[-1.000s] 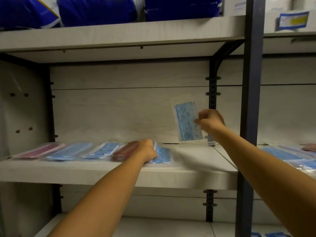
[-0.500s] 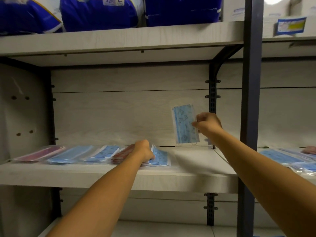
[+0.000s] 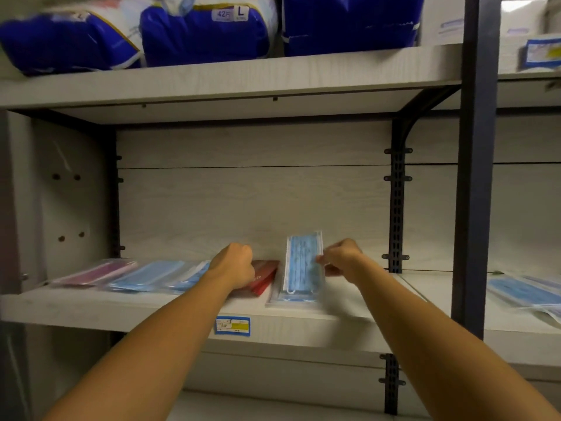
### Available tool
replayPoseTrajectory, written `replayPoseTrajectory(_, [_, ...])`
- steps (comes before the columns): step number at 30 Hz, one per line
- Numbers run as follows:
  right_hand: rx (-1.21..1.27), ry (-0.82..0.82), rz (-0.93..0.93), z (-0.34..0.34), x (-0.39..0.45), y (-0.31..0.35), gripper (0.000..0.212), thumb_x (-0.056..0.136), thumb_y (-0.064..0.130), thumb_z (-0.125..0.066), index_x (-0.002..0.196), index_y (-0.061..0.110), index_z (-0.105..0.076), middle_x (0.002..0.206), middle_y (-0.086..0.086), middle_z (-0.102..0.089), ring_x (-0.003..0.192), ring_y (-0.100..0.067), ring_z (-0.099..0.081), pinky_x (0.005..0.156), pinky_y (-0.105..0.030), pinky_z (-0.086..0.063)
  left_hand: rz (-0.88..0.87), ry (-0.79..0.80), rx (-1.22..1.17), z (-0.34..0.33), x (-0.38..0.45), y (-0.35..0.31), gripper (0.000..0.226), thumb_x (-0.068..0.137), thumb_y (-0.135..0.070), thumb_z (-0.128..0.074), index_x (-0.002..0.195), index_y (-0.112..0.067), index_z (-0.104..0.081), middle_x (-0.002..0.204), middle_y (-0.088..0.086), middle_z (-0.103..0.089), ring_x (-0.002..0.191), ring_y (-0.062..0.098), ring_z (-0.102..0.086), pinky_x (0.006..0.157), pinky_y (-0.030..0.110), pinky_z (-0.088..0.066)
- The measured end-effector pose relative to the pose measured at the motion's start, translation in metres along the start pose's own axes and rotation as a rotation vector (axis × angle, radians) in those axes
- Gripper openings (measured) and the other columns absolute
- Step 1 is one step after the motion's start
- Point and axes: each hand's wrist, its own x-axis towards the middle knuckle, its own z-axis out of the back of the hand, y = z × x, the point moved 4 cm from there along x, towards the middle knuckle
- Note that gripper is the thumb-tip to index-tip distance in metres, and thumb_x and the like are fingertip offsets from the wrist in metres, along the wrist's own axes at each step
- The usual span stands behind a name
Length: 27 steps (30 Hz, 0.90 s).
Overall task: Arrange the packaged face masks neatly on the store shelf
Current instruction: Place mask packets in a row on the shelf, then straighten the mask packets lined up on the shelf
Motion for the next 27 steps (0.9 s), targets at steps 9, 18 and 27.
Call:
replayPoseTrajectory(9, [-0.731, 0.004, 0.054, -0.03, -0.006, -0.014, 0.045, 0.071, 0.047, -0.086, 0.091, 0.016, -0.06, 0.096, -0.006, -0.065, 0.086, -0.023, -0.066, 0.081, -0.038, -0.06, -0.073, 0.048, 0.03, -0.012, -0.011, 0.022, 0.034, 0.095, -0.024, -0.055, 0.128, -0.015, -0.058, 0.124, 0.01, -0.061, 0.104, 0.026, -0.062, 0.085, 0.043, -0.057])
replayPoseTrajectory(18, [-0.988, -0.178, 0.321, -0.012, -0.022, -0.012, 0.048, 0.095, 0.047, -0.06, 0.128, 0.012, -0.053, 0.119, -0.009, -0.061, 0.102, -0.027, -0.059, 0.087, -0.039, -0.054, -0.18, 0.021, 0.05, -0.018, -0.018, 0.023, 0.03, 0.098, -0.029, -0.049, 0.124, -0.016, -0.059, 0.121, 0.01, -0.063, 0.099, 0.026, -0.063, 0.082, 0.04, -0.056])
replayPoseTrajectory(27, [-1.122, -0.209, 0.408, 0.019, -0.07, -0.031, 0.041, 0.096, 0.039, -0.057, 0.128, 0.014, -0.052, 0.12, -0.007, -0.062, 0.1, -0.026, -0.061, 0.077, -0.036, -0.052, -0.223, -0.035, 0.078, -0.014, -0.041, -0.018, 0.031, 0.1, -0.027, -0.044, 0.121, -0.009, -0.059, 0.124, 0.013, -0.061, 0.105, 0.033, -0.062, 0.076, 0.037, -0.047])
